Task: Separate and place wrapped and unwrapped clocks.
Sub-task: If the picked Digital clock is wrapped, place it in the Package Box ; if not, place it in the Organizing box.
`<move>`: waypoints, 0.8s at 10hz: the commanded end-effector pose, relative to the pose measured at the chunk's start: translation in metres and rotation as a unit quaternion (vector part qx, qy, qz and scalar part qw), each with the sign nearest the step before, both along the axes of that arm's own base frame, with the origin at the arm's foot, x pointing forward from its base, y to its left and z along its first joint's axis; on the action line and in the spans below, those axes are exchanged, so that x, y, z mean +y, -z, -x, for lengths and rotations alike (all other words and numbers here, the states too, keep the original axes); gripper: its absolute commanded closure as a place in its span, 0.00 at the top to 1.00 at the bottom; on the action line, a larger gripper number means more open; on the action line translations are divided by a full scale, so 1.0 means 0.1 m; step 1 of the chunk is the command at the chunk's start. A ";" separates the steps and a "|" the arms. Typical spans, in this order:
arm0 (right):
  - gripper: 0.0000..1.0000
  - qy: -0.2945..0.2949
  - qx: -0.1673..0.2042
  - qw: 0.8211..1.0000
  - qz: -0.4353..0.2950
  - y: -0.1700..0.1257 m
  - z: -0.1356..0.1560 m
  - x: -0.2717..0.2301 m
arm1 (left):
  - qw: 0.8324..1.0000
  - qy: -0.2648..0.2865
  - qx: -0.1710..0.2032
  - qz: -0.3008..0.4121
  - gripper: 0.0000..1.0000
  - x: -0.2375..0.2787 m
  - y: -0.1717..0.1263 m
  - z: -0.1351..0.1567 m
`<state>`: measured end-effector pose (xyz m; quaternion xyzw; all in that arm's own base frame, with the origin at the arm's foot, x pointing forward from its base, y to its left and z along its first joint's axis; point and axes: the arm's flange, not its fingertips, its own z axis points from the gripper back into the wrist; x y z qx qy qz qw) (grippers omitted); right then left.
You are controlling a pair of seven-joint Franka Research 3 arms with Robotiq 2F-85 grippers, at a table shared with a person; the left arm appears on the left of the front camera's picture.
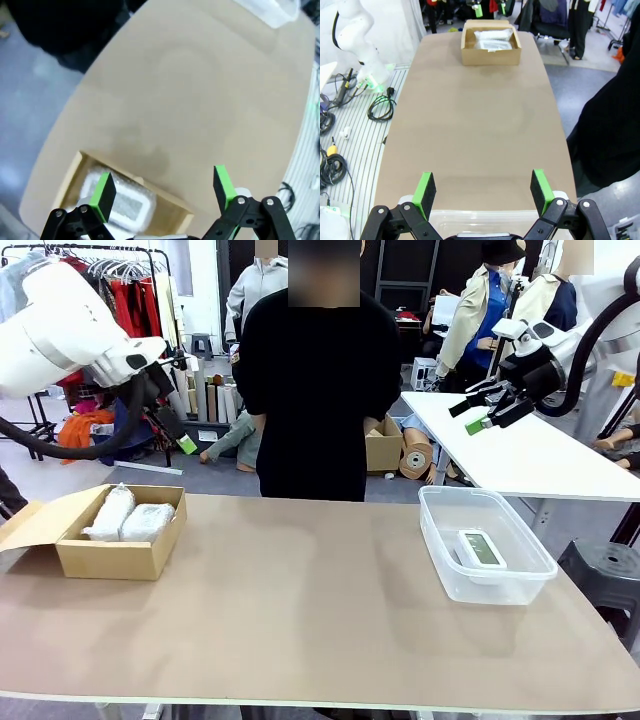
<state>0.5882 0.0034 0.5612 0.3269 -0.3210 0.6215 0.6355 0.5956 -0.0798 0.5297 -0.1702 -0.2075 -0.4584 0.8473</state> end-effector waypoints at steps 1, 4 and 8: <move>1.00 0.000 -0.001 1.000 -0.004 -0.02 0.01 0.01 | 0.995 0.066 -0.077 0.009 1.00 0.04 -0.04 0.08; 1.00 0.000 -0.001 1.000 -0.004 -0.02 0.01 0.01 | 0.980 0.156 -0.122 0.028 1.00 0.04 -0.20 0.06; 1.00 0.000 -0.001 1.000 -0.004 -0.02 0.01 0.01 | 0.989 0.105 -0.099 -0.014 1.00 -0.04 -0.19 0.01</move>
